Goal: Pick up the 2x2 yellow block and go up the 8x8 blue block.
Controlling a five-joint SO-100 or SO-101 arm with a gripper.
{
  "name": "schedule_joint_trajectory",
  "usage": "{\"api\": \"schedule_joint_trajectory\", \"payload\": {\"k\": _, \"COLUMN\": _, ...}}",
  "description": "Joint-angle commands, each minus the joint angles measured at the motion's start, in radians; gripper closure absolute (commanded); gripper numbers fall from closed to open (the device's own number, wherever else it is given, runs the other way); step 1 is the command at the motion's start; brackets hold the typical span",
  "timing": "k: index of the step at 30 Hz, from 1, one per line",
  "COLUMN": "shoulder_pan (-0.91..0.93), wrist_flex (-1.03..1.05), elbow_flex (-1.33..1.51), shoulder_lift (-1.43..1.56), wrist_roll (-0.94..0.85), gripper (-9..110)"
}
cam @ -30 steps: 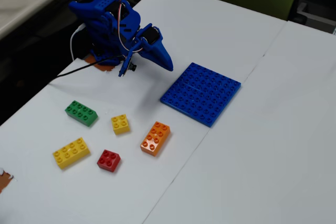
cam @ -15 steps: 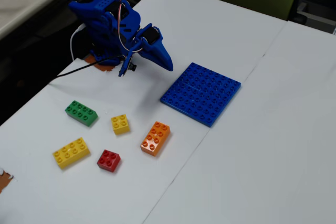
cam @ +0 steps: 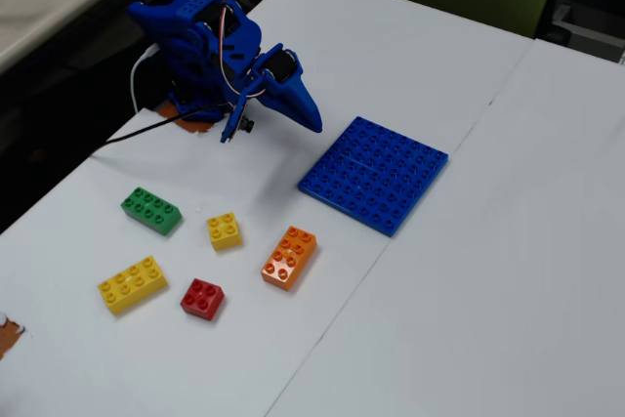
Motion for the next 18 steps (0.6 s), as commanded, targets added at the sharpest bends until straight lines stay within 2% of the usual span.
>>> {"api": "schedule_joint_trajectory", "payload": {"k": 1, "shoulder_pan": -0.008, "wrist_flex": 0.002, "elbow_flex": 0.041, "shoulder_lift": 0.041, "wrist_roll": -0.006, "gripper": 101}}
{"api": "schedule_joint_trajectory", "payload": {"k": 6, "shoulder_pan": 0.005, "wrist_flex": -0.017, "elbow_flex": 0.035, "shoulder_lift": 0.041, "wrist_roll": -0.031, "gripper": 101}}
{"api": "schedule_joint_trajectory", "payload": {"k": 10, "shoulder_pan": 0.018, "wrist_flex": -0.054, "elbow_flex": -0.044, "shoulder_lift": 0.008, "wrist_roll": -0.264, "gripper": 101}}
{"api": "schedule_joint_trajectory", "payload": {"k": 18, "shoulder_pan": 0.083, "wrist_flex": 0.037, "elbow_flex": -0.494, "shoulder_lift": -0.360, "wrist_roll": -0.463, "gripper": 101}}
